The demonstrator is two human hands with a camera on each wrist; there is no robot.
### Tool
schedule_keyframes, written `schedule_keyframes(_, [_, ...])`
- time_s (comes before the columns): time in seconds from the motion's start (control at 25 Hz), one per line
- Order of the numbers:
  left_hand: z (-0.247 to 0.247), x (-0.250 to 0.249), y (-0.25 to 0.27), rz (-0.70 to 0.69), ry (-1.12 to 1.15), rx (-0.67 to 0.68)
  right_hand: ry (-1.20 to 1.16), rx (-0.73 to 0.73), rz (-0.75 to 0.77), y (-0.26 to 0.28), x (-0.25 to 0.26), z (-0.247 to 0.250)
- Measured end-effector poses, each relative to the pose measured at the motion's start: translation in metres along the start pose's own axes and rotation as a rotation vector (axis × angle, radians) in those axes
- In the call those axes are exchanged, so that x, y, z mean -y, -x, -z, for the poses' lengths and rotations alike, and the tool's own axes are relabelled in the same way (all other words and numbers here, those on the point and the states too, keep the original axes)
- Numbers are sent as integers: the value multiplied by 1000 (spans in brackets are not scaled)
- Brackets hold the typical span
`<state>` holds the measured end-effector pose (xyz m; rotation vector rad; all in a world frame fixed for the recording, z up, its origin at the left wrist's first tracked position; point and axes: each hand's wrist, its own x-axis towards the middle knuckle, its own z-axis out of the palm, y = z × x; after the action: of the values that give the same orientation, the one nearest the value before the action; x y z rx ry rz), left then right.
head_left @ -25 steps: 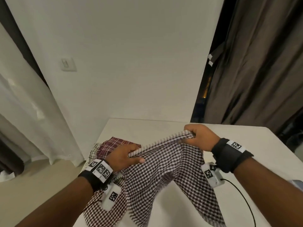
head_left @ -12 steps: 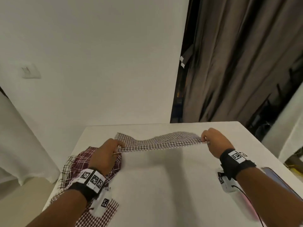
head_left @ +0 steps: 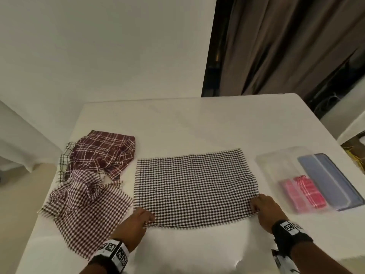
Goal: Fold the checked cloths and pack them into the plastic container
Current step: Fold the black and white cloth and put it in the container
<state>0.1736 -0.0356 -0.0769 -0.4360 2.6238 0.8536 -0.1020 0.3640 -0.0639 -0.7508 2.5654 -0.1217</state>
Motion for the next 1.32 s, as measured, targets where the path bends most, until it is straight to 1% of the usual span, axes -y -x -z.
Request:
schedule_keyframes(0.08, [-4, 3, 14, 2, 6, 66, -45, -60, 38, 16, -10, -9])
schedule_keyframes(0.12, [-1, 3, 17, -2, -12, 68, -64, -117, 58, 19, -11, -10])
schedule_keyframes(0.2, [7, -4, 8, -2, -35, 3, -86, -232, 118, 11, 6, -5])
schedule_keyframes(0.24, [12, -12, -2, -23, -61, -59, -90, -266, 178, 2, 25, -2])
schedule_keyframes(0.28, [14, -23, -14, -64, -103, -126, -86, -257, 269, -10, 51, 1])
schedule_keyframes(0.32, [14, -38, -29, -96, -167, -170, -78, -193, 369, -24, 80, 0])
schedule_keyframes(0.36, [11, -54, -47, -106, -233, -178, -55, -98, 460, -40, 110, -2])
schedule_keyframes(0.4, [7, -70, -64, -87, -284, -156, -10, -10, 527, -56, 136, -7])
schedule_keyframes(0.44, [3, -82, -80, -58, -314, -119, 45, 43, 572, -70, 155, -13])
schedule_keyframes(0.52, [-3, -95, -102, 2, -354, -29, 144, 104, 593, -90, 170, -24])
schedule_keyframes(0.6, [-8, -84, -108, 62, -364, 36, 185, 138, 600, -96, 159, -28])
schedule_keyframes(0.68, [-4, -62, -100, 127, -319, 17, 202, 126, 570, -97, 123, -21])
schedule_keyframes(0.72, [-2, -51, -94, 158, -295, -5, 188, 113, 509, -99, 96, -15])
schedule_keyframes(0.84, [2, -32, -82, 207, -284, -28, 128, 39, 255, -101, 14, 8])
schedule_keyframes(0.88, [1, -31, -82, 209, -290, -34, 120, 43, 220, -102, -5, 14])
schedule_keyframes(0.92, [2, -32, -84, 212, -288, -37, 121, 63, 220, -102, -16, 18])
schedule_keyframes(1.04, [7, -33, -90, 206, -287, -34, 106, 84, 247, -103, -20, 18])
schedule_keyframes(1.12, [16, -29, -100, 185, -306, 3, 77, 70, 242, -103, -20, 16])
schedule_keyframes(1.24, [46, -25, -129, 130, -393, 97, 18, 41, 171, -94, -21, 18])
schedule_keyframes(1.32, [73, -27, -163, 127, -519, 139, -63, -2, 95, -84, -18, 20])
